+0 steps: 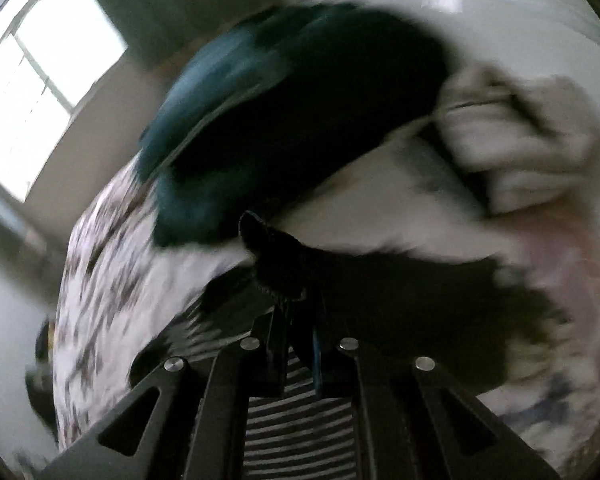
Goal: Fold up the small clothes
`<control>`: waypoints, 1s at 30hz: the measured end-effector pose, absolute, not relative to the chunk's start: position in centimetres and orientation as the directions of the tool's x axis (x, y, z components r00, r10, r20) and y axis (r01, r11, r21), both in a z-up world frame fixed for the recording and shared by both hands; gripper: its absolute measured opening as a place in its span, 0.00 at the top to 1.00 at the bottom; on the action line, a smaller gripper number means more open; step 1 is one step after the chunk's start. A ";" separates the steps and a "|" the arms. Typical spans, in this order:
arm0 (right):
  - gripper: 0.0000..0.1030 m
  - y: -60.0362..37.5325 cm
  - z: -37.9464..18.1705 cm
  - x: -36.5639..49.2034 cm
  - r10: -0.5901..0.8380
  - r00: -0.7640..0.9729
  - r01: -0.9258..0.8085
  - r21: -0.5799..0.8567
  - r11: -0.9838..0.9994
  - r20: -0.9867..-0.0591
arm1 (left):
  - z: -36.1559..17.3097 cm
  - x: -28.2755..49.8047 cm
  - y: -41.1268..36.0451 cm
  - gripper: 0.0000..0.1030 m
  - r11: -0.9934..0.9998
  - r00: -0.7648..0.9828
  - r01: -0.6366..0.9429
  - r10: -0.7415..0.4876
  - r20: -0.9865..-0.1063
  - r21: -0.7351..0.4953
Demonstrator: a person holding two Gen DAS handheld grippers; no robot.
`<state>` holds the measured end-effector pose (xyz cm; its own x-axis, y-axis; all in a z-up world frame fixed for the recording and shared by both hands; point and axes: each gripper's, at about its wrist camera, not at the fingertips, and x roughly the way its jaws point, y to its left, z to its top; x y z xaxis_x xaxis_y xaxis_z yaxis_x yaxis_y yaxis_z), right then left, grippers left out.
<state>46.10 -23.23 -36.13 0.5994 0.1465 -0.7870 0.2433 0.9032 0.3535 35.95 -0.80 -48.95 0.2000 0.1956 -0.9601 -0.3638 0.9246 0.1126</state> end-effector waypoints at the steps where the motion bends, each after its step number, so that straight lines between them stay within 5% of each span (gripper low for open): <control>1: 0.91 -19.7 -37.3 47.2 0.157 0.582 0.211 0.335 0.918 -0.798 | -49.5 36.0 1.3 0.00 0.916 0.197 -0.388 0.192 -0.961 0.103; 7: 0.91 -1.6 -46.4 49.9 0.149 0.443 0.069 0.199 0.978 -0.884 | -51.1 36.7 7.4 0.00 0.900 0.231 -0.427 0.201 -0.952 0.086; 15: 0.86 5.8 -54.7 51.2 0.152 0.283 -0.061 0.141 0.988 -0.947 | -52.0 36.8 10.2 0.00 0.897 0.245 -0.442 0.153 -0.957 0.030; 17: 0.73 4.0 -54.7 50.8 0.327 0.204 -0.026 0.329 0.944 -0.923 | -51.5 35.7 11.3 0.00 0.887 0.241 -0.462 0.134 -0.961 0.008; 18: 0.55 2.6 -54.0 50.1 0.369 0.217 0.006 0.379 0.925 -0.904 | -51.1 34.8 11.7 0.00 0.879 0.235 -0.477 0.127 -0.964 0.000; 20: 0.35 -0.8 -52.3 48.1 0.380 0.265 0.067 0.410 0.910 -0.886 | -50.4 32.4 13.2 0.00 0.852 0.223 -0.523 0.101 -0.970 -0.032; 30: 0.17 -11.7 -51.4 38.4 0.014 0.270 0.168 0.061 0.984 -0.963 | -53.7 16.7 21.5 0.01 0.430 0.186 -0.869 -0.175 -0.967 -0.245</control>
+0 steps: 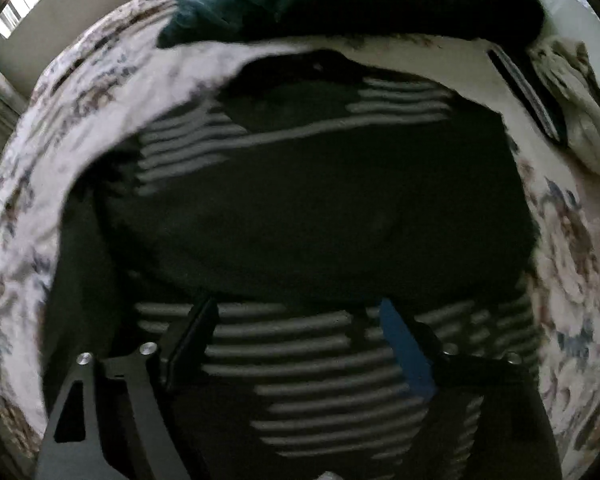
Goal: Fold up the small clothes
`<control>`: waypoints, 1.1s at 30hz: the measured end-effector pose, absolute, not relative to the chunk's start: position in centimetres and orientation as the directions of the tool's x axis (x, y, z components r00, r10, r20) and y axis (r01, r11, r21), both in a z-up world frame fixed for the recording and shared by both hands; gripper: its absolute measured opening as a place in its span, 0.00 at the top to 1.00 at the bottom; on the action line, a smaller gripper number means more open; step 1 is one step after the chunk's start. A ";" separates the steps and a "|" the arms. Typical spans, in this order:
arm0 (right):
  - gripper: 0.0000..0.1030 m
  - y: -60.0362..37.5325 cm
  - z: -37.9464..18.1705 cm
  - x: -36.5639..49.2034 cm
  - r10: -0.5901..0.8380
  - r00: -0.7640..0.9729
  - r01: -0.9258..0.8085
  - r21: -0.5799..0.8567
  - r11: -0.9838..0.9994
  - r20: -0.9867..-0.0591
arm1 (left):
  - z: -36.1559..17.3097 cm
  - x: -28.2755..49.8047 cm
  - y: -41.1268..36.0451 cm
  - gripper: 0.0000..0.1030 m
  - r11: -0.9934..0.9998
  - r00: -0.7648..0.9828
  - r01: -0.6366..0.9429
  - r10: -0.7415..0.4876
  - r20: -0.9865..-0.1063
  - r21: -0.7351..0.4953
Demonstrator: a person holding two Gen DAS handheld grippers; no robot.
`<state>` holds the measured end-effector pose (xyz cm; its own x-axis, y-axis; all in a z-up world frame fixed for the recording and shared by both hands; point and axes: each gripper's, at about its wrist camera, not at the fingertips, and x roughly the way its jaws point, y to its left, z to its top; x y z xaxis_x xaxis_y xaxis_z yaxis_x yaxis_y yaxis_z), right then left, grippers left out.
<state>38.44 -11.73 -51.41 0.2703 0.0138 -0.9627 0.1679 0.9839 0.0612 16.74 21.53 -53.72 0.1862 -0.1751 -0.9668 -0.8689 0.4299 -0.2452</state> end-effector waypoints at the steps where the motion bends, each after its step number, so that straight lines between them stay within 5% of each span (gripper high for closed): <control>1: 0.17 -11.9 -51.9 37.8 0.002 0.257 0.163 0.045 0.986 -0.966 | -54.4 15.8 22.3 0.01 0.361 0.216 -0.891 -0.197 -0.956 -0.276; 8: 0.17 -11.6 -53.7 35.3 0.021 0.213 0.166 0.057 0.984 -0.977 | -55.4 14.6 26.3 0.06 0.114 0.360 -0.924 -0.067 -0.930 -0.366; 12: 0.17 -11.5 -53.2 34.8 0.035 0.217 0.165 0.072 0.984 -0.976 | -54.0 14.5 28.0 0.41 0.131 0.367 -0.925 0.071 -0.928 -0.356; 13: 0.17 -11.4 -53.0 34.7 0.034 0.219 0.162 0.071 0.984 -0.975 | -53.5 14.2 29.0 0.44 0.140 0.406 -0.909 0.091 -0.909 -0.392; 16: 0.17 -11.1 -52.0 34.5 0.036 0.225 0.149 0.071 0.986 -0.974 | -52.3 13.1 30.8 0.41 0.170 0.449 -0.888 0.128 -0.884 -0.427; 25: 0.17 -10.9 -52.7 33.7 0.062 0.194 0.134 0.089 0.987 -0.979 | -56.2 9.9 26.2 0.39 -0.017 0.433 -0.901 -0.119 -0.893 -0.434; 30: 0.17 -11.0 -53.5 34.2 0.012 0.190 0.151 0.041 0.988 -0.982 | -55.6 12.2 26.4 0.36 0.004 0.418 -0.908 0.009 -0.908 -0.418; 32: 0.17 -10.8 -53.4 34.6 -0.073 0.197 0.148 -0.044 0.988 -0.978 | -53.7 14.1 26.3 0.87 0.089 0.415 -0.909 0.112 -0.903 -0.406; 33: 0.17 -10.7 -53.3 34.7 -0.111 0.203 0.145 -0.082 0.986 -0.973 | -52.9 14.9 26.4 0.92 0.141 0.403 -0.912 0.138 -0.905 -0.385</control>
